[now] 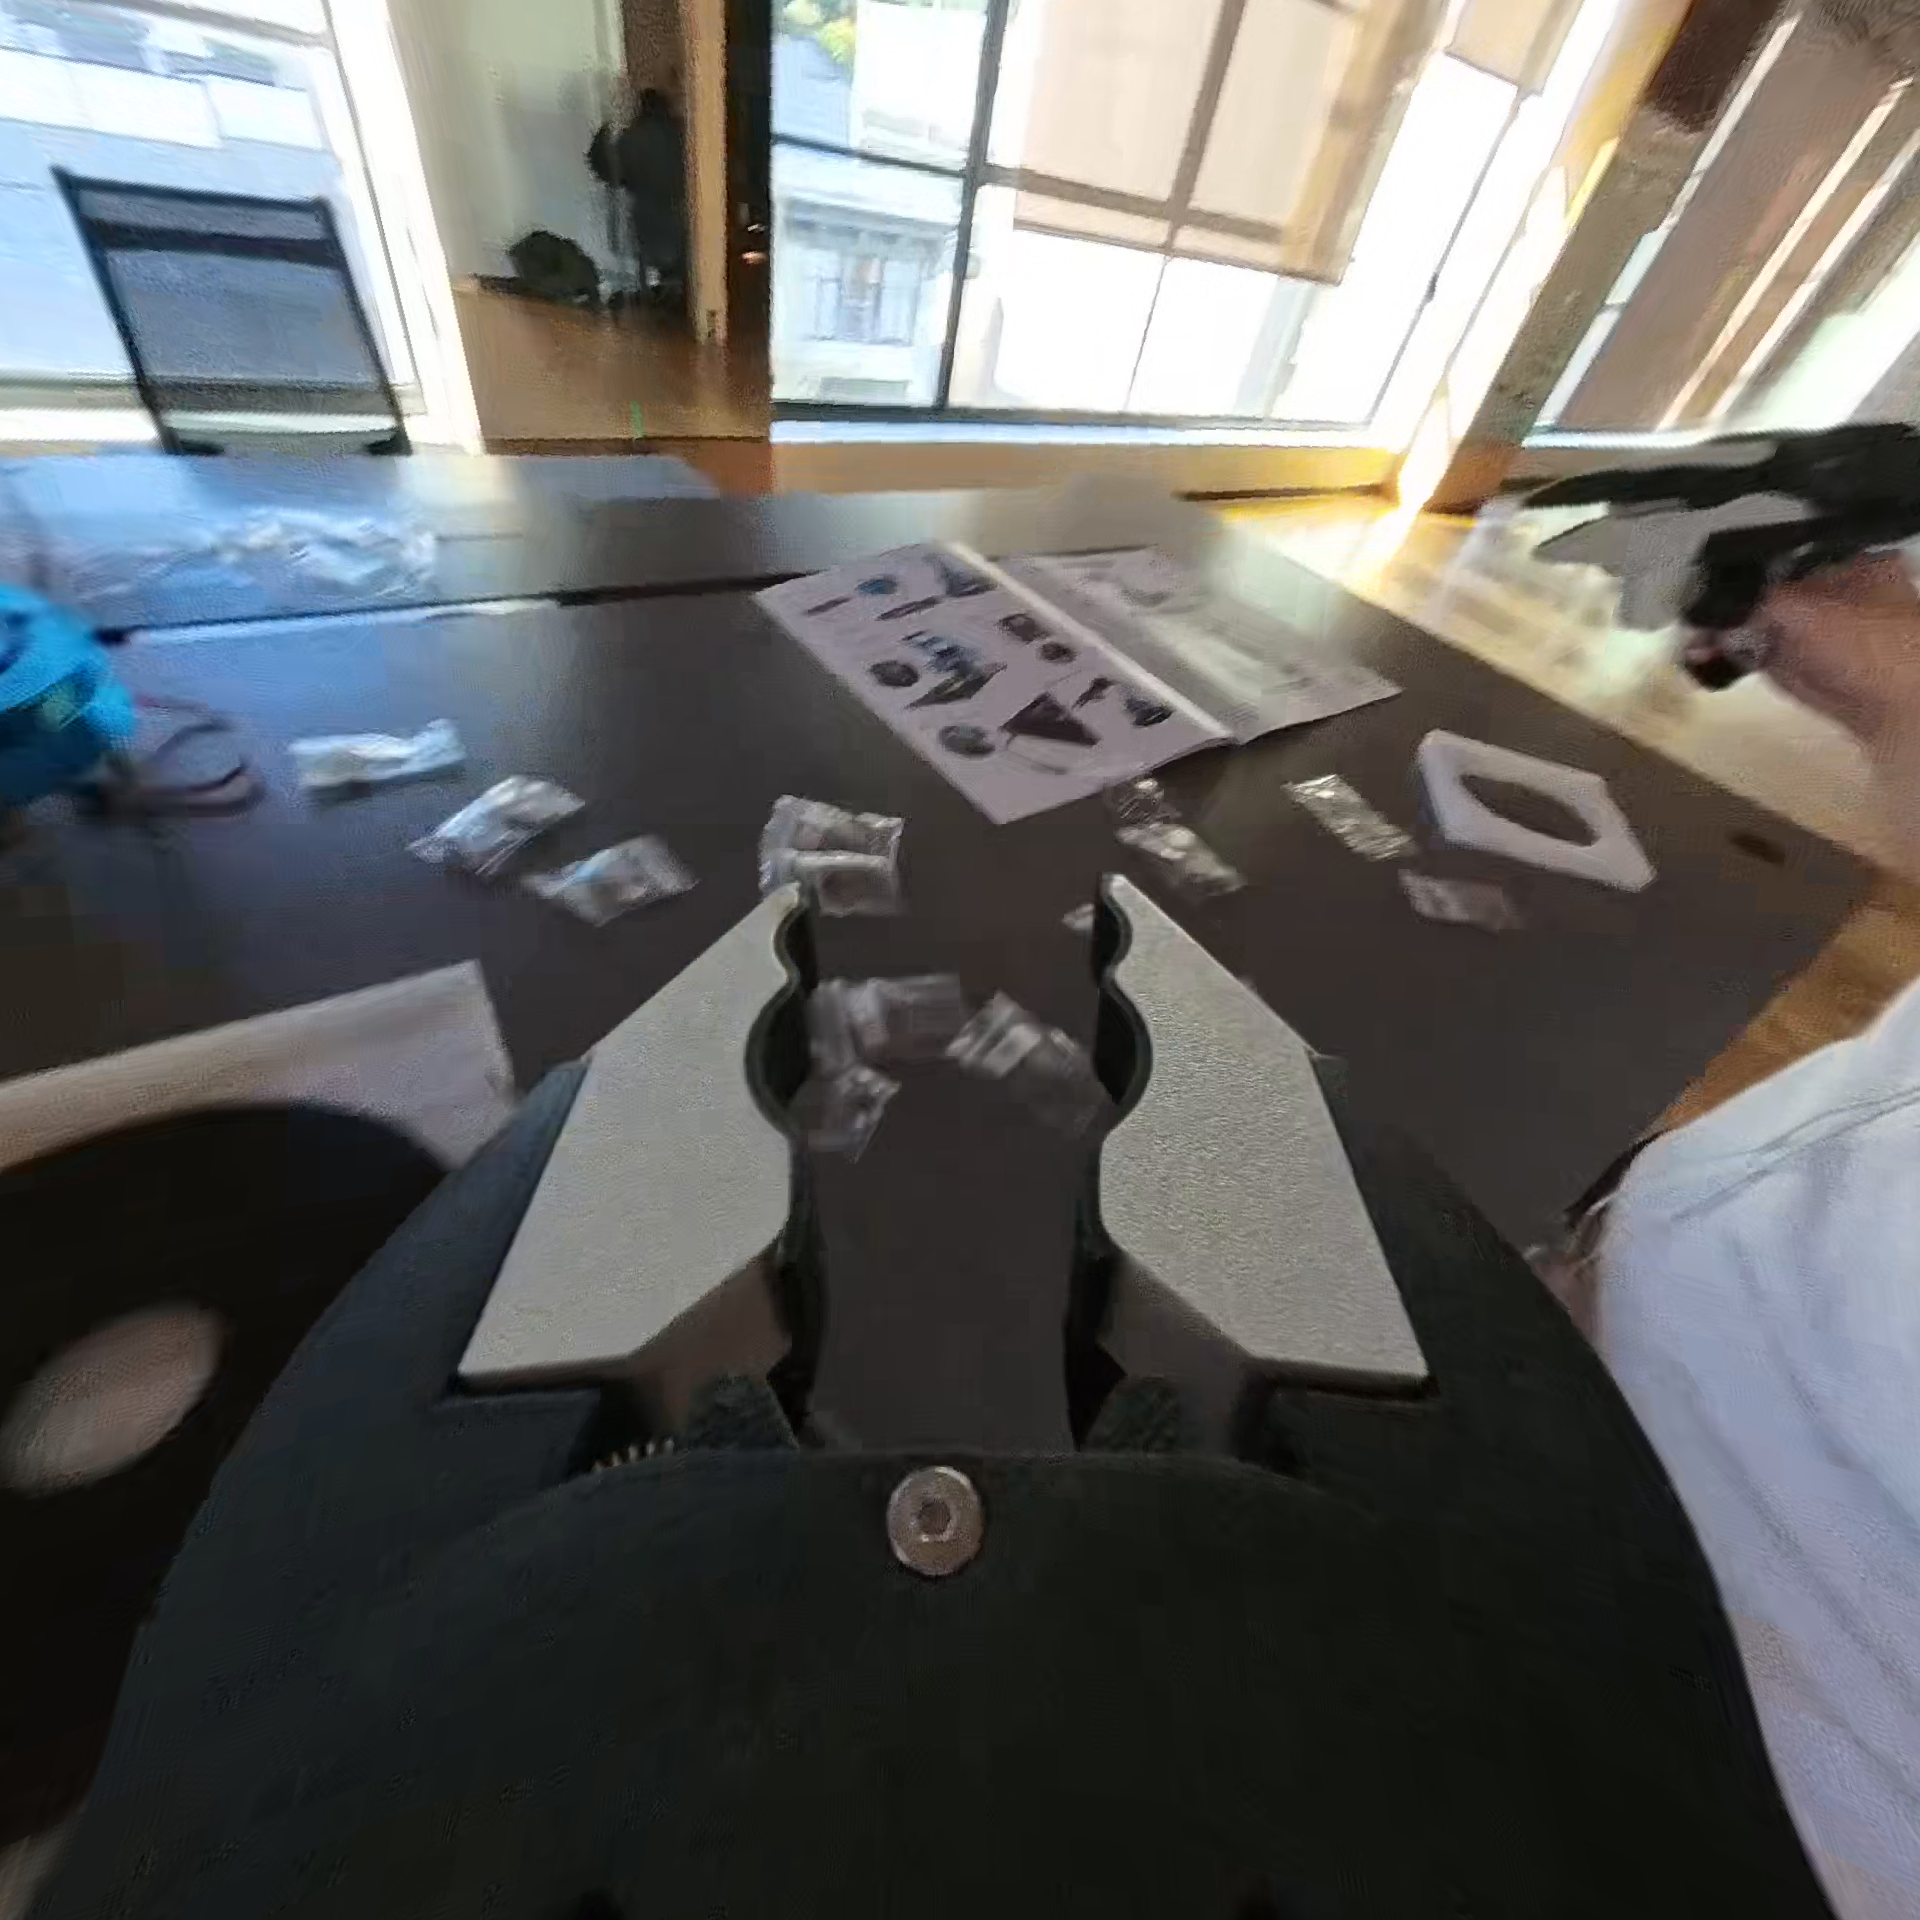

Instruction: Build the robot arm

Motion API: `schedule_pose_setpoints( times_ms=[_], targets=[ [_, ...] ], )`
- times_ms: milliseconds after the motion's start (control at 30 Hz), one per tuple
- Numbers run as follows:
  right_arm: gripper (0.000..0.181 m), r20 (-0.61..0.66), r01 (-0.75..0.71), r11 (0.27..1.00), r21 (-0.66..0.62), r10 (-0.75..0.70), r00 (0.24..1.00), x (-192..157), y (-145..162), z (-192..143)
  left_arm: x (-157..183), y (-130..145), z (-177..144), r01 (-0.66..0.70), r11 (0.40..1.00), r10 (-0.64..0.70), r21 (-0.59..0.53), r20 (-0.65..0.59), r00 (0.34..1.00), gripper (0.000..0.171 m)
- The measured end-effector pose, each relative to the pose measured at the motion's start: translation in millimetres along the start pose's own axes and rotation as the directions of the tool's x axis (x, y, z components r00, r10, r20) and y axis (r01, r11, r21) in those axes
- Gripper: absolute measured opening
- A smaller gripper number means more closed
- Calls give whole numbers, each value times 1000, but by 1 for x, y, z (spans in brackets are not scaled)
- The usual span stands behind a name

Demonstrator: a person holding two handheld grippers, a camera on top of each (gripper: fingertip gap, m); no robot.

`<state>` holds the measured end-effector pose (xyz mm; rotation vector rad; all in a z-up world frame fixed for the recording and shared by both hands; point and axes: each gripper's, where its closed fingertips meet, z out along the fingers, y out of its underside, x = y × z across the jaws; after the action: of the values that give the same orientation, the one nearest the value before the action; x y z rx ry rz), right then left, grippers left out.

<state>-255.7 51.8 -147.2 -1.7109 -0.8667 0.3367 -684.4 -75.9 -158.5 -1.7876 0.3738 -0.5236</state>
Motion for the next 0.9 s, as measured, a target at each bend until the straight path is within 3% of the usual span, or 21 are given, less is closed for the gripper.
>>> schedule_pose_setpoints(
  times_ms=[100, 233, 300, 433, 467, 533, 667, 733, 800, 900],
  targets=[
    [44, -61, 48, 998, 40, -46, 997, 30, -13, -5, 50, -52, 44, -37, 997, 47, 70, -160, 986, 57],
    [61, -107, 74, 992, 102, -63, 992, 79, -60, -12, 95, -133, 92, -153, 975, 189, 164, -239, 952, 62],
    [59, -127, 81, 988, 129, -64, 990, 100, -87, -14, 107, -165, 115, -178, 970, 216, 166, -247, 945, 64],
    [10, -90, 95, 984, 149, -82, 993, 121, -124, -12, 115, -208, 161, -149, 982, 171, 114, -220, 960, 45],
    [0, -71, 82, 986, 147, -72, 995, 123, -127, -10, 118, -213, 170, -130, 986, 150, 100, -229, 962, 39],
    [1, -27, 41, 992, 120, -38, 999, 122, -125, -5, 124, -214, 187, -81, 995, 92, 61, -223, 970, 34],
    [1, -75, -44, 996, 80, 50, 996, 132, -107, 14, 130, -179, 214, -93, 991, 72, -97, -194, 978, 26],
    [1, -26, -63, 997, 52, 64, 998, 122, -95, 31, 132, -170, 221, -114, 984, 86, -138, -197, 977, 24],
    [1, -3, -24, 998, -51, 24, 1000, 118, -76, 47, 125, -170, 226, -150, 977, 125, -151, -164, 979, 22],
    [2, -127, 18, 974, -224, -48, 991, 138, -56, 64, 111, -180, 227, -190, 975, 182, -114, -80, 980, 14]
  ],
)
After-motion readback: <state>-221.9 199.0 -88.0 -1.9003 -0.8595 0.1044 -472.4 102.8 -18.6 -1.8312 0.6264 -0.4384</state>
